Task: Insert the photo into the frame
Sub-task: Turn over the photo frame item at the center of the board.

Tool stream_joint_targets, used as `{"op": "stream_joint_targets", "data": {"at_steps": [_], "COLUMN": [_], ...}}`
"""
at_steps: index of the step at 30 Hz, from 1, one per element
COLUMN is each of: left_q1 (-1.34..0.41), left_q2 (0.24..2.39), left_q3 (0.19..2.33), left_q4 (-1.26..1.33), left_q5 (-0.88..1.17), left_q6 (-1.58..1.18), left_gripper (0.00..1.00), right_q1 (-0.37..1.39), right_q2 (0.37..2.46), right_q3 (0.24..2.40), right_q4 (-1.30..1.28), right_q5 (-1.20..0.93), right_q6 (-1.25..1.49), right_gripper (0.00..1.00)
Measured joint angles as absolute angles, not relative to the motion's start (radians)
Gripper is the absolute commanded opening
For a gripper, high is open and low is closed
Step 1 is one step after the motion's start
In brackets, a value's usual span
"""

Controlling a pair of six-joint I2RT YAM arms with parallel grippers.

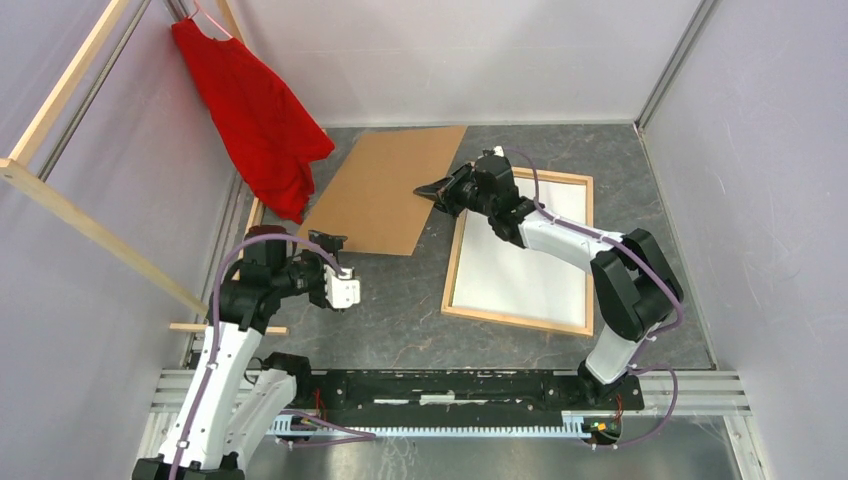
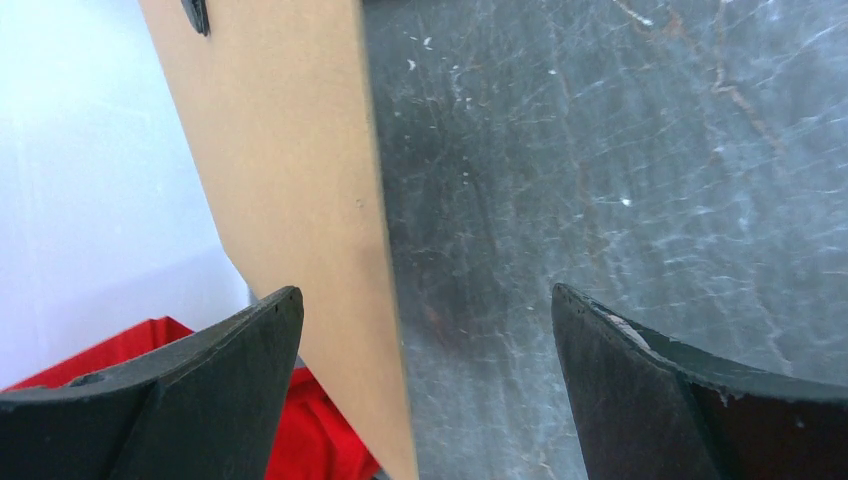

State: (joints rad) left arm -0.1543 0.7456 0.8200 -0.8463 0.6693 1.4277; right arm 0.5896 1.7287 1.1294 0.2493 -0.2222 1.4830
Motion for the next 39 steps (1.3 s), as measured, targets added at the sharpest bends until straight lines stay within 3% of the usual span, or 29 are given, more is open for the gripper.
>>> {"op": "stream_joint_targets", "data": {"at_steps": [4,10,18,20,23,29,34,39], "left_q1": [-0.166,-0.176,-0.179,-0.182,-0.184,-0.183,-0.183,-0.183], "left_q2": [0.693,0.723,0.725,0.727,0.727,0.755,0.834,0.897], "left_q3": [0.714,0.685,0.661,0.653,0.648,0.665,0.799,0.958], "left_q4": [-0.705,-0.51,-0.325,-0.311,-0.262,-0.252,-0.385,-0.513], "left_q5": [0.637,0.596,0.54,0.53,0.525,0.521,0.532,0.561], "left_q6": [1.459,1.455,1.425,1.421,1.419,1.378,1.35,1.339], "left_gripper": [0.97,0.83,0.24,0.16,0.1,0.02,0.02,0.02], "right_q1": [0.596,0.605,0.604,0.6,0.592,0.534,0.419,0.355], "right_q2": [1.709,1.665,1.633,1.629,1.624,1.626,1.614,1.456], "right_q3": [1.129,1.11,1.05,1.039,1.018,1.014,1.073,1.105], "right_q4": [0.276,0.299,0.322,0.34,0.374,0.453,0.308,0.078], "right_q5": [-0.257,-0.284,-0.29,-0.288,-0.316,-0.567,-0.75,-0.682], "right_q6": [1.522,1.548,1.588,1.605,1.595,1.433,1.04,0.489], "right_gripper": [0.0,0.0,0.02,0.17,0.51,0.96,0.98,0.98]}}
